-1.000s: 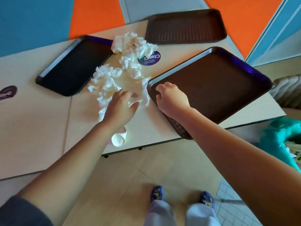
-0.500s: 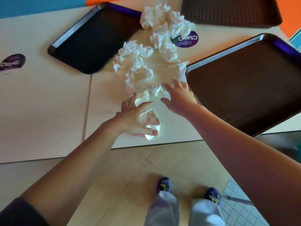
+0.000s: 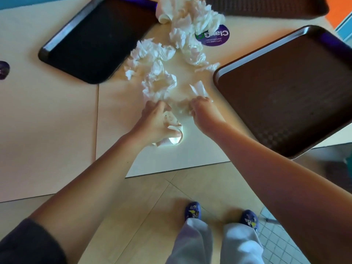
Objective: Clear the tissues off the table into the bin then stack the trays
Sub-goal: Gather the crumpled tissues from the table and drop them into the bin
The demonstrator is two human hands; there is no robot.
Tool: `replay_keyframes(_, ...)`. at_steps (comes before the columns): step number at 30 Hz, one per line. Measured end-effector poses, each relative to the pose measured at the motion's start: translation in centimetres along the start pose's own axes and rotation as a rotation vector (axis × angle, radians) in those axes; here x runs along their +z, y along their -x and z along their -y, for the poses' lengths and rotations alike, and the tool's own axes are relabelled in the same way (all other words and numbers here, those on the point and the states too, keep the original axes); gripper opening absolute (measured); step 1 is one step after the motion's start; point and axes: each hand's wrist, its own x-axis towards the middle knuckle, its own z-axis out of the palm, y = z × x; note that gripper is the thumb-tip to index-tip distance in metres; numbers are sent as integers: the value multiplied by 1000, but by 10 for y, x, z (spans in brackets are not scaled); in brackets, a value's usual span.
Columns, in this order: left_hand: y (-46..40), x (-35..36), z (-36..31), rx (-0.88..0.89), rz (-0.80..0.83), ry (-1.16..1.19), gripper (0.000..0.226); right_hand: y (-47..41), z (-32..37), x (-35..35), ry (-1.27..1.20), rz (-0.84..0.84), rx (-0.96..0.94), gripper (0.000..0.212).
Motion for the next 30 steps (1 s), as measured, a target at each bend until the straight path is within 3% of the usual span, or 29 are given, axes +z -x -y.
replay_keyframes(4,0,-10,-9,23,-40,119,77,0,0,0,-3,14,1,50)
replay_keyframes(9,4,-23,-12,3,-62,83,61,5,-4,-5,106,16,-7,23)
replay_keyframes(15,4,-36,-35,63,-146,81,32,13,-9,-46,26,-66,-1,18)
replay_keyframes(19,-3,-35,-55,91,-244,-33,34,24,-15,-71,-59,-96,7,22)
replay_keyframes(23,-6,-41,-70,99,-447,-122,35,44,-10,-65,-145,44,-117,38)
replay_keyframes(30,-3,-32,-68,135,-411,-85,41,52,-3,-30,-48,368,-270,57)
